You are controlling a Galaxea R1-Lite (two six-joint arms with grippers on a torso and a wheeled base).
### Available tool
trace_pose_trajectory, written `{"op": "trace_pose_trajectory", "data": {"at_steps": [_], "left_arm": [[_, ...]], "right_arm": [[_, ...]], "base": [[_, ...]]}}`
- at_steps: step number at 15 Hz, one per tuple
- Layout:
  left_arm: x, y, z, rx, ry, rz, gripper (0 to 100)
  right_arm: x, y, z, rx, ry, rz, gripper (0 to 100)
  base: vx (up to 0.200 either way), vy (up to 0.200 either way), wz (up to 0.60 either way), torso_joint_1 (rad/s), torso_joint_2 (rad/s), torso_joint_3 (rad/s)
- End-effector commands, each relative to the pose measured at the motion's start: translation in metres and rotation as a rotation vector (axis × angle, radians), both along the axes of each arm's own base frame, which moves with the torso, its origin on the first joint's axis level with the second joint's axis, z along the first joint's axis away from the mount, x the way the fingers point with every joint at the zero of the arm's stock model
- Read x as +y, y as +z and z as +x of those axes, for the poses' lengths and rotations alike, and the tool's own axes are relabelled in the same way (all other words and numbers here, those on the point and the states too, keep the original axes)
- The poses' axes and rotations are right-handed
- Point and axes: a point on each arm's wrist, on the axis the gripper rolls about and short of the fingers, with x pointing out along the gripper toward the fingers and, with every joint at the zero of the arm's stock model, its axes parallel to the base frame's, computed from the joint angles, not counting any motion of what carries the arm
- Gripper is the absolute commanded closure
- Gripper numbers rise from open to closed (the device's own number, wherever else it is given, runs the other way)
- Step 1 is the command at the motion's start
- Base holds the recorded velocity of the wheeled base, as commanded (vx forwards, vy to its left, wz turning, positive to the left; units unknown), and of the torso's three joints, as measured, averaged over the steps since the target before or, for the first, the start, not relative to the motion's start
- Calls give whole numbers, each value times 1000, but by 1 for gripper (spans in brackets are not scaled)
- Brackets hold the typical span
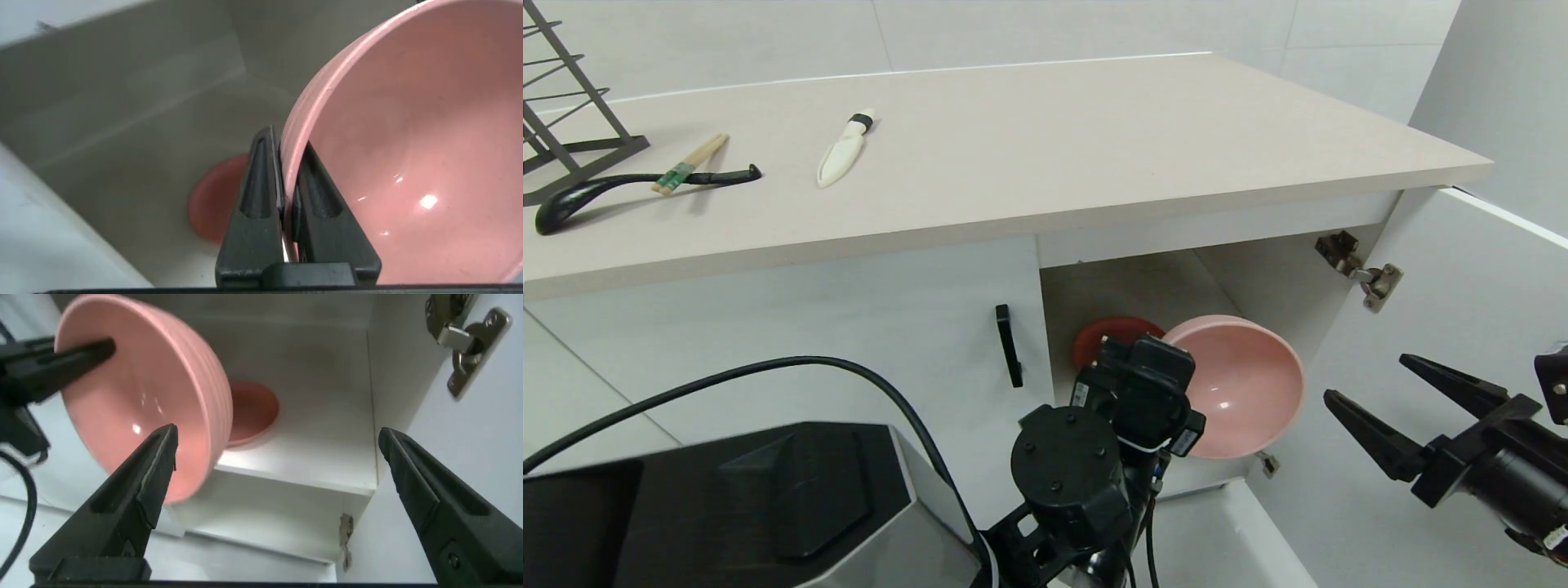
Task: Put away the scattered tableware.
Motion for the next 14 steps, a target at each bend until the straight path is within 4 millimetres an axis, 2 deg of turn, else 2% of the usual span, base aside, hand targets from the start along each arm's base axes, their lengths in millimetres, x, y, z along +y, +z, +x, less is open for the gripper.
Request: {"op": "trace_pose_trajectory", "data": {"at_steps": [1,2,6,13,14], "left_arm": [[-5,3,3,-15,1,-17,100],[-8,9,6,-40,7,-23,100],[-13,13,9,-55,6,-45,100],[-21,14,11,-68,0,-65,100],[-22,14,10,-67,-3,-65,100]], "right_arm": [[6,-4,16,22,1,-7,0],[11,-8,28,39,1,-13,0],[17,-12,53,44,-9,-10,0],[21,-7,58,21,0,-2,0],[22,-7,59,21,1,-2,100]], "base": [[0,0,0,0,0,0],[0,0,0,0,0,0],[0,0,0,0,0,0],[0,0,0,0,0,0],[0,0,0,0,0,0]]}}
